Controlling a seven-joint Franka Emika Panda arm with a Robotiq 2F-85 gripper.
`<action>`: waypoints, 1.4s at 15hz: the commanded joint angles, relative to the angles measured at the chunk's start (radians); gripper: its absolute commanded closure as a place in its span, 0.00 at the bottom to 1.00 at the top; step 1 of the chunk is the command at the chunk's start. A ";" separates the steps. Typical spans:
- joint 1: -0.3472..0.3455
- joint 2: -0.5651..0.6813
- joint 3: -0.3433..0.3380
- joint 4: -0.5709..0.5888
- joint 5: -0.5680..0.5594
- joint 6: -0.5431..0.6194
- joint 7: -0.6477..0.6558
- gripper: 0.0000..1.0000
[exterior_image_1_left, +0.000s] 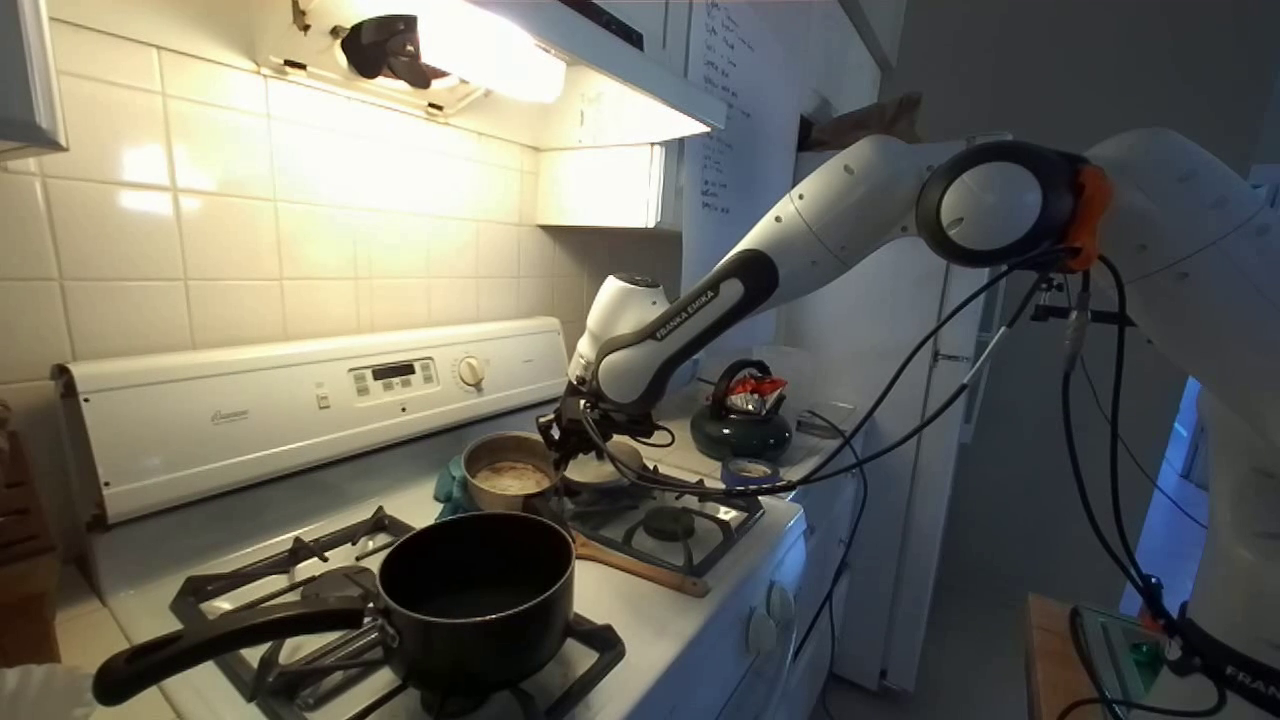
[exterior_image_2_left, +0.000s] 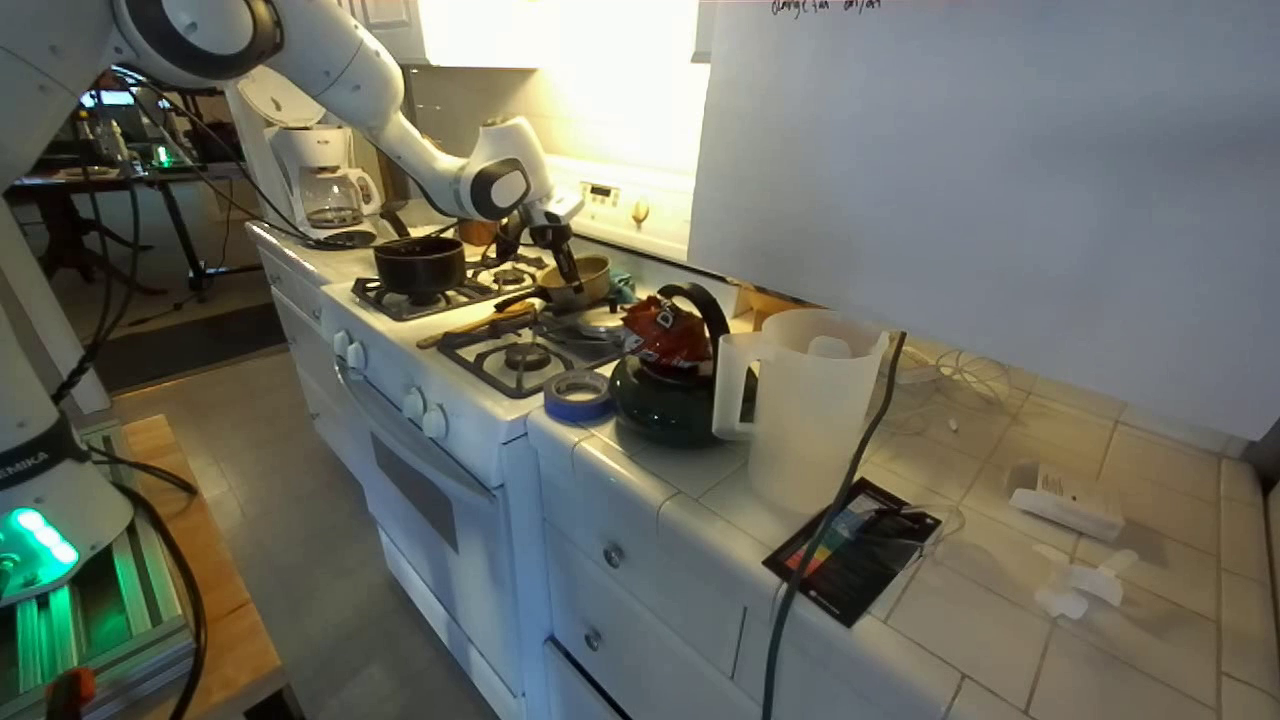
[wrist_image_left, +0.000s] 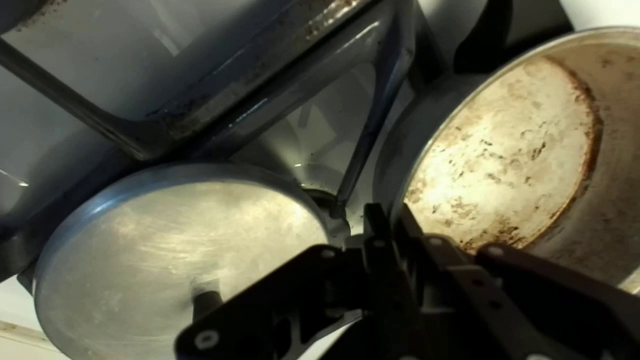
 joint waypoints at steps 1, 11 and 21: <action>-0.002 0.015 0.000 0.021 0.025 0.018 -0.017 0.98; -0.110 -0.201 0.184 -0.191 0.272 0.119 -0.080 0.98; -0.149 -0.606 -0.015 -0.627 0.130 -0.140 -0.116 0.98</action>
